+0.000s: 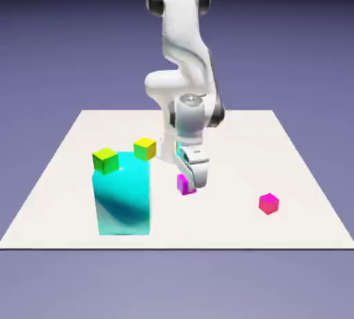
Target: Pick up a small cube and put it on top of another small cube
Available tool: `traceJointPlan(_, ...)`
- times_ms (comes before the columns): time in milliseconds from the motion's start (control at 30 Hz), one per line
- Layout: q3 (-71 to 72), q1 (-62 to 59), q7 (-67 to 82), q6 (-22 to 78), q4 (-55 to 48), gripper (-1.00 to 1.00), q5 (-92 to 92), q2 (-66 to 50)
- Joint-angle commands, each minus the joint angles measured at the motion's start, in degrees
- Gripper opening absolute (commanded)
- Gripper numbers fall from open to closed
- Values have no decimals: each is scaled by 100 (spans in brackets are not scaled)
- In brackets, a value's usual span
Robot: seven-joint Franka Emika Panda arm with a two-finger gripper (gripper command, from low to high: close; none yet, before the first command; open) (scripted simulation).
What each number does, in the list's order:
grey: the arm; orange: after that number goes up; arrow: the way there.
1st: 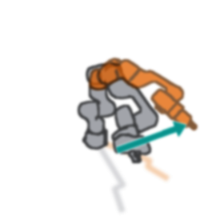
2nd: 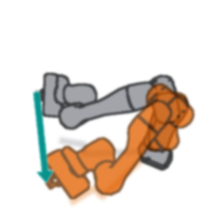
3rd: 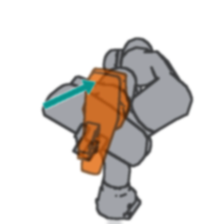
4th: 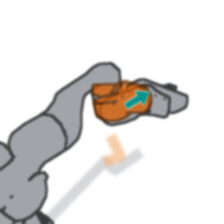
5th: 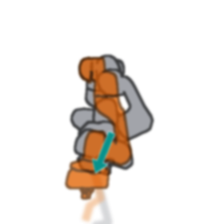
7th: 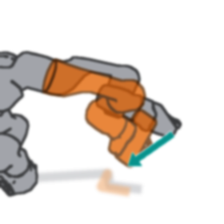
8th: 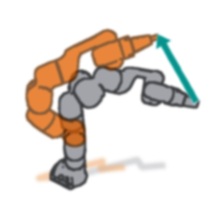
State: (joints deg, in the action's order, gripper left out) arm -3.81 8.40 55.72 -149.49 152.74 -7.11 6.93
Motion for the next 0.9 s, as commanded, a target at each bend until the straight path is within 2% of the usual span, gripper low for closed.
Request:
traceJointPlan(0,-8,81,-38,243,-131,-100,-67,168)
traceJointPlan(467,-1435,74,1481,3730,-1150,-100,-536,2469)
traceJointPlan(567,-1587,-48,1710,3759,-1073,-100,-488,2483)
traceJointPlan(733,-1784,-76,1717,2606,-330,-100,-581,2075)
traceJointPlan(767,-1784,-76,1717,2606,-330,100,-581,2075)
traceJointPlan(867,-1699,-64,1714,3104,-651,100,-541,2251)
